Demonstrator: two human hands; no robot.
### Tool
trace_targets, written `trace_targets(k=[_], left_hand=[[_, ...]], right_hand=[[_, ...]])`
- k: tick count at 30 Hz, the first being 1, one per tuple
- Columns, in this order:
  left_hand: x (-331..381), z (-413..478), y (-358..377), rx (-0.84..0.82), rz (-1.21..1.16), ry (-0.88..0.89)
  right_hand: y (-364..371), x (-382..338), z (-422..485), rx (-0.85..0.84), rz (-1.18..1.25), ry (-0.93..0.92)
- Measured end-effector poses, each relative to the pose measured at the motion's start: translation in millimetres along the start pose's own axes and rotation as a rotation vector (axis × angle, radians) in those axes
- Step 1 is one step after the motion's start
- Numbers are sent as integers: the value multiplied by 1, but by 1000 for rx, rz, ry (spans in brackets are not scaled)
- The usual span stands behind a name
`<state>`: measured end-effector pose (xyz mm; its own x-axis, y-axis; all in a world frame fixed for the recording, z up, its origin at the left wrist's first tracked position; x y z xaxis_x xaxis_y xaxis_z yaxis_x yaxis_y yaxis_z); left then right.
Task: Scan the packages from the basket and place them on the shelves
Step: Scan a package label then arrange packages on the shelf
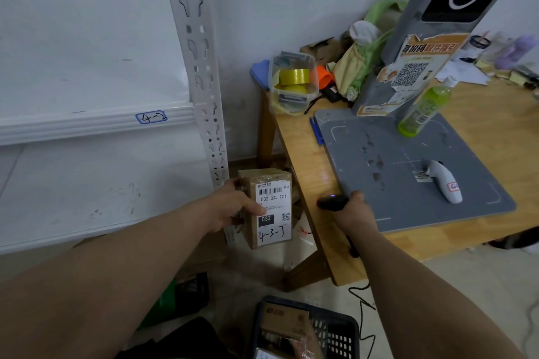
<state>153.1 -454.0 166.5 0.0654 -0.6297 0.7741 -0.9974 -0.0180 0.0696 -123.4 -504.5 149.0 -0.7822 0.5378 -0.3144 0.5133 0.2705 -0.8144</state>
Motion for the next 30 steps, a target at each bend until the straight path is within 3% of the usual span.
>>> trace_targets(k=[4, 6, 9, 13, 20, 30], left_hand=[[-2, -10, -5, -2, 2, 25], [-3, -20, -12, -5, 5, 43], [-5, -37, -30, -15, 25, 73], [-12, -71, -71, 22, 45, 90], [-57, -179, -200, 90, -22, 103], [-164, -356, -400, 511, -131, 109]], right_hand=[[-11, -22, -22, 145, -108, -216], [-11, -42, -39, -29, 8, -307], [-3, -78, -75, -482, 165, -338], [17, -129, -126, -723, 201, -372], [96, -226, -242, -817, -143, -615], [277, -335, -458, -993, -376, -808]])
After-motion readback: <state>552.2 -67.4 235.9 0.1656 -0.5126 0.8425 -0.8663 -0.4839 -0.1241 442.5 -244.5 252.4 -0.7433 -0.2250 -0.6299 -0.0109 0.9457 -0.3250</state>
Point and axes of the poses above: each hand's wrist, its own z-axis towards the middle knuckle, its own y-axis out of the palm, x = y × z, the point moved 2 cm from there along z, towards the middle knuckle, and after that the axes turned 6 degrees about y, right-handed, at the moved point
